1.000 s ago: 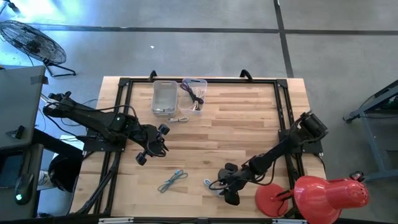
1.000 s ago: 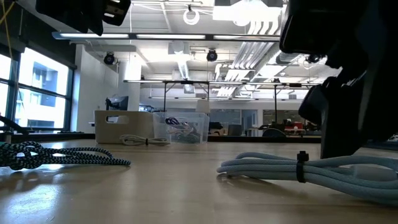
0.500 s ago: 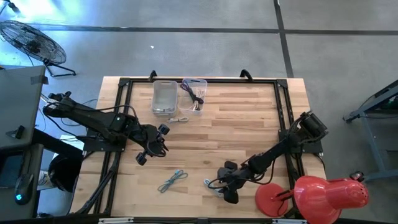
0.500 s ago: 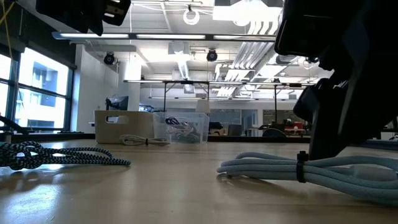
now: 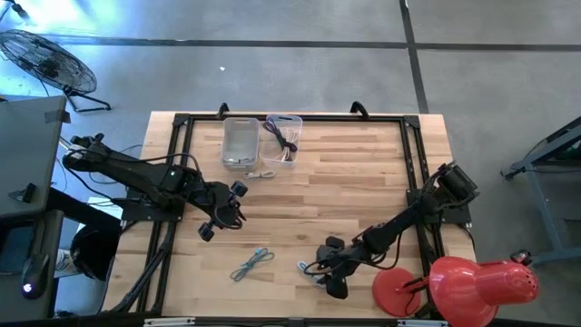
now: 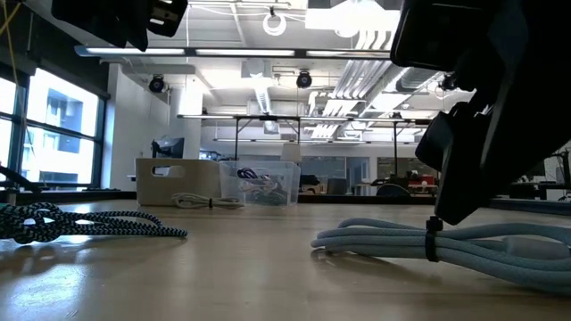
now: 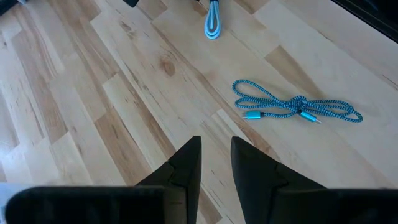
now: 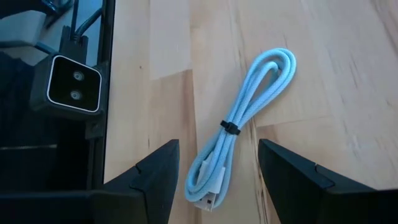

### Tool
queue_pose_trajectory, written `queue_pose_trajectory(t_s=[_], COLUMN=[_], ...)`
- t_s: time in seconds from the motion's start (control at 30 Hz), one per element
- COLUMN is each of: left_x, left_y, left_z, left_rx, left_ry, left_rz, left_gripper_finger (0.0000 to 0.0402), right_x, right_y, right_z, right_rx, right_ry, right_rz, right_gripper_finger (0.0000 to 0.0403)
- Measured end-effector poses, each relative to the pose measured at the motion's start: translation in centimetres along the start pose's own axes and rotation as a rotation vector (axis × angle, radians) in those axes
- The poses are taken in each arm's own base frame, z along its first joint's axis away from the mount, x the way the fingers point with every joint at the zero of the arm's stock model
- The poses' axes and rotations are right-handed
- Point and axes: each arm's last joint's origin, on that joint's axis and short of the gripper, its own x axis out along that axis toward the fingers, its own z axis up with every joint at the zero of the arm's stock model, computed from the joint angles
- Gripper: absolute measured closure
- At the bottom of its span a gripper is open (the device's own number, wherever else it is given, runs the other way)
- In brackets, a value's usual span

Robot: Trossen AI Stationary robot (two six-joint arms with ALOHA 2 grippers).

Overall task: Pick & Place USB Port
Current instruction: Put the blue charger cable into the gray bin

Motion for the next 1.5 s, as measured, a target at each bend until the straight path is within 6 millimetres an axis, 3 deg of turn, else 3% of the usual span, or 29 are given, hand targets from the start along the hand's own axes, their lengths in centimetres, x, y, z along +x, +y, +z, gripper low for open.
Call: queue_pose_trajectory(t_s=[0.23,0.43,0.73,0.87,1.07,1.5], left_x=[0.0,0.0,1.8,2.4,2.6,2.6], left_y=[0.0,0.0,-0.7,-1.0,-1.0,-0.5], left_z=[0.0,0.0,-1.8,-2.4,-2.4,-1.2], left_rx=[0.000,0.000,-0.004,-0.004,-0.005,0.022], left_ry=[0.000,-0.001,0.025,0.019,0.000,-0.129], left_rz=[0.000,0.000,-0.011,-0.009,-0.002,0.026], left_gripper_finger=[0.0318,0.0318,0.0318,0.0318,0.0318,0.0318], right_x=[0.0,1.3,1.7,1.8,1.8,1.7], right_y=[0.0,-0.5,-0.7,-1.0,-1.8,-1.6], right_z=[-0.1,-0.8,-0.7,-0.6,-0.3,0.5], right_rx=[-0.001,0.032,0.031,0.038,0.056,-0.065], right_ry=[0.004,0.047,0.043,0.059,0.089,0.034], right_rz=[-0.006,0.006,0.032,0.013,-0.004,-0.113], right_gripper_finger=[0.0192,0.0192,0.0198,0.0241,0.0379,0.0400])
